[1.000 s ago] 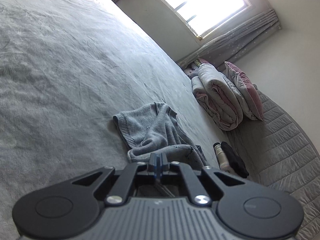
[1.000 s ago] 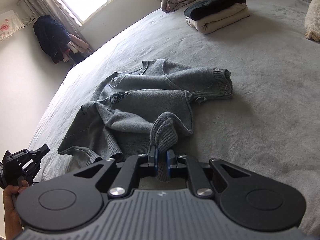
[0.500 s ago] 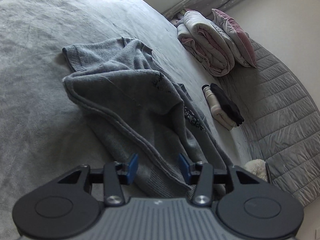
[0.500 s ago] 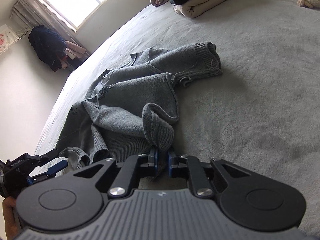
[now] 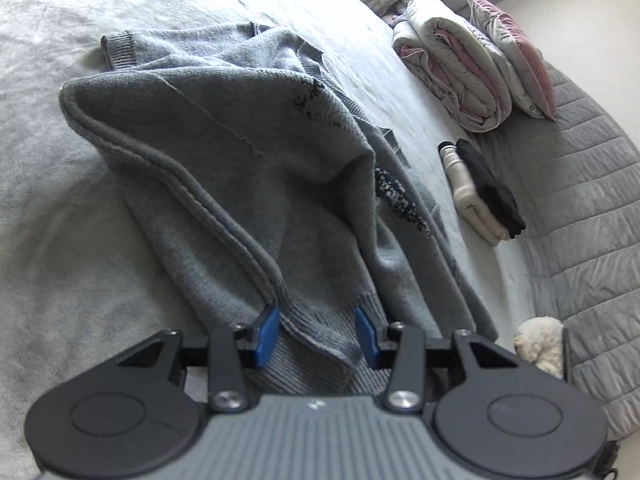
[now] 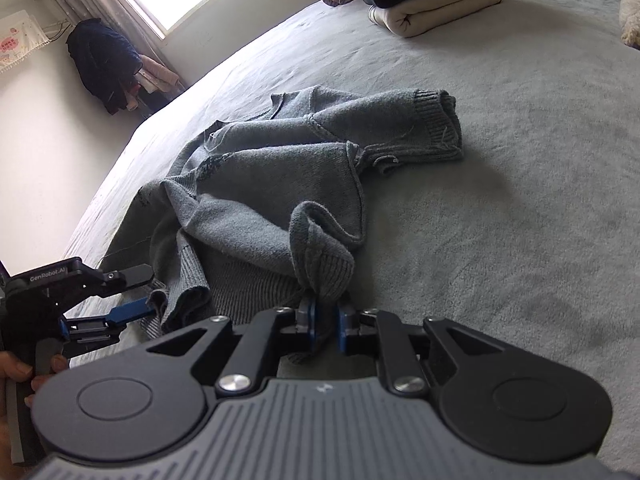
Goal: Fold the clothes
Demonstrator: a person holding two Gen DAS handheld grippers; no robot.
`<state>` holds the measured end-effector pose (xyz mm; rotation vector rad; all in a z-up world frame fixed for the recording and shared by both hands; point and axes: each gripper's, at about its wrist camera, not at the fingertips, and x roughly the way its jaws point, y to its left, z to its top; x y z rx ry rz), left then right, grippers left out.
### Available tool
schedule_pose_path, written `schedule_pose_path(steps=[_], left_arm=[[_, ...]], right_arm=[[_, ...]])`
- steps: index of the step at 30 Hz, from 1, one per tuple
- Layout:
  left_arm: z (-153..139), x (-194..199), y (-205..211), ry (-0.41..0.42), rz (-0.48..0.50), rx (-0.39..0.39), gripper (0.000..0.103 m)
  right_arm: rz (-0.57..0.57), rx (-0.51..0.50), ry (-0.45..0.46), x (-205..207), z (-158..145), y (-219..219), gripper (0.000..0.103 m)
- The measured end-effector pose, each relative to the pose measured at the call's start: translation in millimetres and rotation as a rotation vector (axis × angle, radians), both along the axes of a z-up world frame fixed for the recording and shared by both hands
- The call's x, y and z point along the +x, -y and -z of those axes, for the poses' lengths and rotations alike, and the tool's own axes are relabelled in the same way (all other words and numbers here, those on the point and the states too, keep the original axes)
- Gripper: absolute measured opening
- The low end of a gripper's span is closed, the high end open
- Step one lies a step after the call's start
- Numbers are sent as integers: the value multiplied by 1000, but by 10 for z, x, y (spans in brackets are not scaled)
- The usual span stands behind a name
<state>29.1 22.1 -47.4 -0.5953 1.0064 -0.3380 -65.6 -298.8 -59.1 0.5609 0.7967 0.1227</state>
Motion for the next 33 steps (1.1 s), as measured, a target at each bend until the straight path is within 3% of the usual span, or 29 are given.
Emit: schedule_pose_path(steps=[3,5,6,16,23,28,29,31,33], left_arm=[[-32,-16,106,10,-22,88,29],[-54,-53,145,26,-32,150,17],[-53,-84,133,38,-40,159,3],[-243,-535,-332,98,-132,94,2],[-349,-904,-789,135,-224,69,2],[-338,-1098,-1017,165,-246,99,2],[-314,-1114,-1068,160,-258,73,2],[-266,-1147,-1168,150,-281,19,2],[-215,-1170,-1209,141,-292,-36,2]], right_arm=[[1,14,-8,8,8,19,16],[2,24,-13,13,10,33,16],[1,27,-15,14,5,37,16],[1,-4,7,-7,-26,34,11],[32,77,24,-132,30,157,14],[78,118,17,-335,-39,244,21],[85,136,17,-365,-49,265,23],[120,166,24,-429,-61,306,45],[146,168,35,-481,-87,306,45]])
